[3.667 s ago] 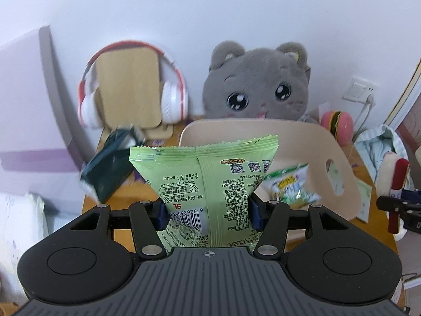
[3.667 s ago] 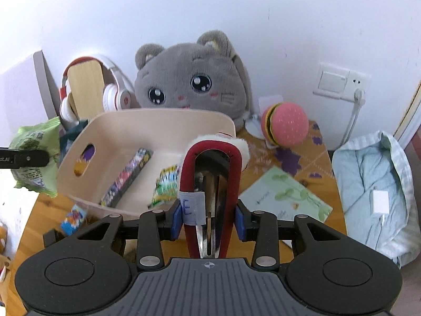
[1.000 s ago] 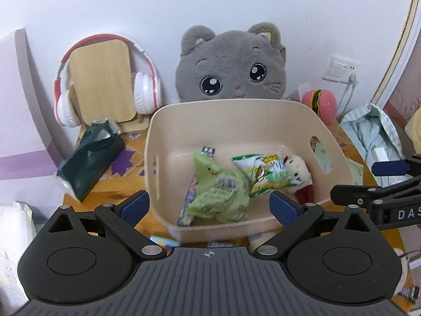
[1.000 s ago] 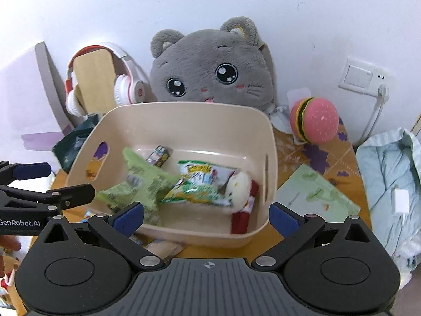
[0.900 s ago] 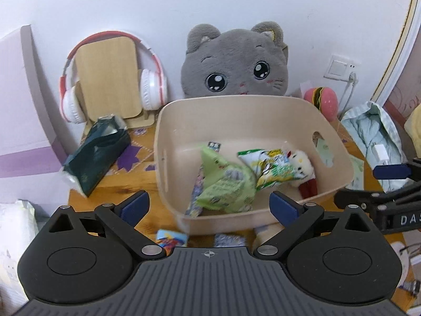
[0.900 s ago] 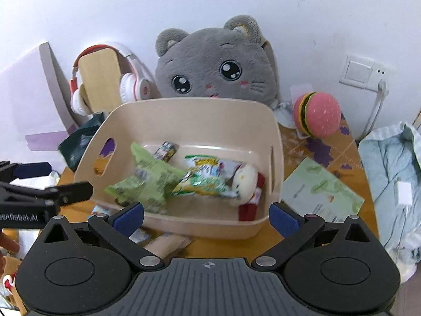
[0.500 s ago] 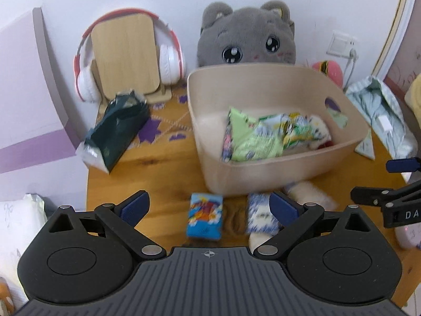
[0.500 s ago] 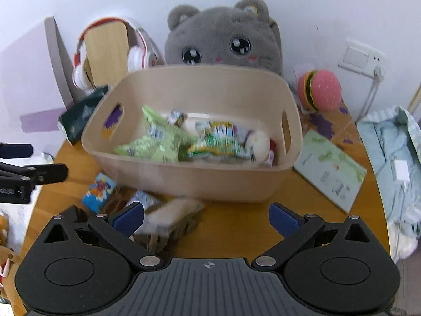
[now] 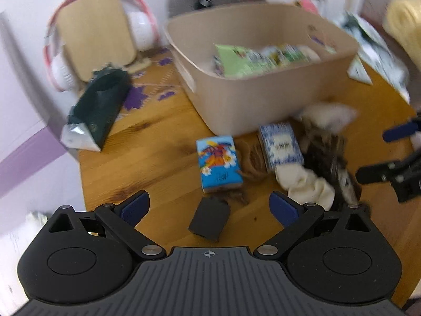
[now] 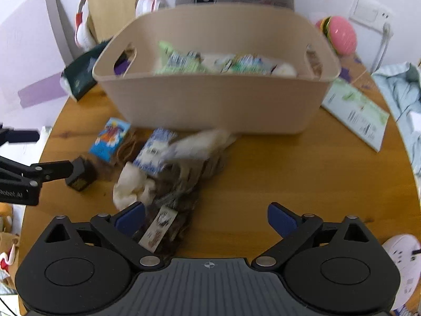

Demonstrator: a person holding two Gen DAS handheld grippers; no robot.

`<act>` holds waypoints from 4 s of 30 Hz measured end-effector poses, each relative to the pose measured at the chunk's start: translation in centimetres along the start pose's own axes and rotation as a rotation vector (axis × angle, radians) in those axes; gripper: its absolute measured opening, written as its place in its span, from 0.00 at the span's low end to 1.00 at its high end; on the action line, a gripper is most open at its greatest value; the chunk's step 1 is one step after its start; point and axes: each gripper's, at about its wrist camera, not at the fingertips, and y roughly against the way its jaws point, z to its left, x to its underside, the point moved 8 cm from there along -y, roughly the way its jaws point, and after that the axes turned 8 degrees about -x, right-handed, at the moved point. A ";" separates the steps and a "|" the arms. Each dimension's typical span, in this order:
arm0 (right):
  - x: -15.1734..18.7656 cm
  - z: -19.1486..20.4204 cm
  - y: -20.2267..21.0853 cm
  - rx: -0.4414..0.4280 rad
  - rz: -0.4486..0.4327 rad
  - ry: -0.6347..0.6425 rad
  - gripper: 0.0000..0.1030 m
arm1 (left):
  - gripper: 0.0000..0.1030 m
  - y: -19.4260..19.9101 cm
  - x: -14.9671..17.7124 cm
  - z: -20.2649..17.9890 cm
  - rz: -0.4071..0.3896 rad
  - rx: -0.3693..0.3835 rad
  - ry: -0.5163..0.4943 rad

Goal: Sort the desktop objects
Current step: 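Withdraw both open tools back toward the remaining items on the table, then grasp the black square case with the left tool while the right tool grasps the brown plaid bow scrunchie, then lift the black case and brown scrunchie and carry them over the basket, then open the left tool to drop the black case while the right tool drops the scrunchie into the basket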

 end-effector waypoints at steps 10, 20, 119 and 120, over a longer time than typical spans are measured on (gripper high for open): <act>1.6 1.7 -3.2 -0.019 0.087 -0.054 0.86 | 0.96 -3.3 1.5 0.1 0.061 0.032 -0.024; 1.8 2.7 -4.9 0.016 0.138 -0.056 0.81 | 0.96 -5.1 2.2 1.0 0.117 0.096 0.029; -17.9 -6.1 -1.3 0.050 -0.107 0.049 0.31 | 0.32 -6.5 -18.8 -3.5 -0.028 0.105 0.236; -17.8 -6.2 -1.7 0.051 -0.097 0.042 0.31 | 0.33 -6.6 -18.7 -3.5 -0.026 0.101 0.237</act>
